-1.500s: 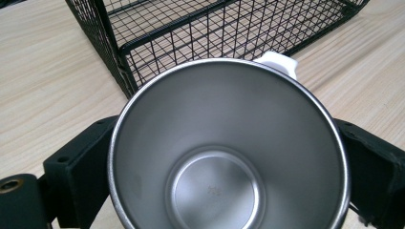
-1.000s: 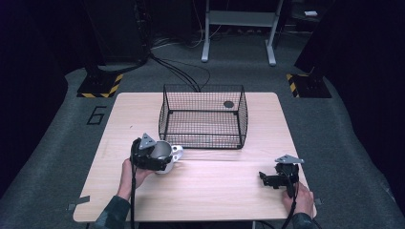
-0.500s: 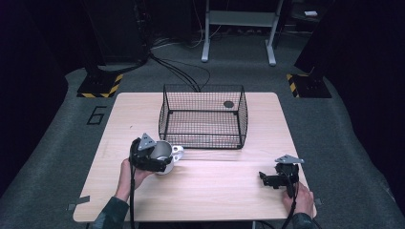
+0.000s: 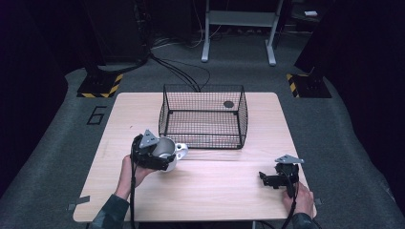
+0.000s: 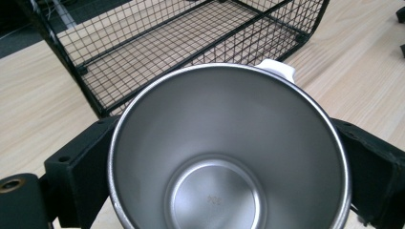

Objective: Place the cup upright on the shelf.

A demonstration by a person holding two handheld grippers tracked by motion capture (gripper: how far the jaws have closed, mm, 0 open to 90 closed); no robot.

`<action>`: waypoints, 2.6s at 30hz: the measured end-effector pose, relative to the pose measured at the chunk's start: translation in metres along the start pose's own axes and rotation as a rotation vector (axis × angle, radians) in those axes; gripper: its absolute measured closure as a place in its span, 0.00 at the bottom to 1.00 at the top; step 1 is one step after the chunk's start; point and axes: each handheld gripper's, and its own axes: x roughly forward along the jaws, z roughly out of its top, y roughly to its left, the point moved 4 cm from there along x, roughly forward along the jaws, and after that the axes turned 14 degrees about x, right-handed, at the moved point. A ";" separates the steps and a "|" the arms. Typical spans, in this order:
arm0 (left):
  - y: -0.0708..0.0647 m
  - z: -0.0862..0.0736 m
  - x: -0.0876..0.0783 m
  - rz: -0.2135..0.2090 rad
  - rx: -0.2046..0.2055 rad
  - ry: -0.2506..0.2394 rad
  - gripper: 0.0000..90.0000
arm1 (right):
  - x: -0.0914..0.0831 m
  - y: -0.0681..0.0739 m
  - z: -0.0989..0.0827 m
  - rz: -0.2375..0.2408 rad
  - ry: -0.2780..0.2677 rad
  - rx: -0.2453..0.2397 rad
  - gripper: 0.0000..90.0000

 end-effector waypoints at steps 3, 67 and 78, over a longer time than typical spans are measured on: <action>-0.001 0.006 -0.002 -0.009 0.009 -0.004 0.07 | 0.000 0.000 0.000 -0.001 0.000 0.001 0.00; 0.007 0.107 0.011 -0.084 0.147 -0.080 0.07 | 0.000 0.000 0.000 0.002 -0.001 -0.004 0.00; 0.015 0.121 0.019 -0.080 0.156 -0.084 0.07 | 0.000 0.000 0.000 0.002 0.000 -0.003 0.00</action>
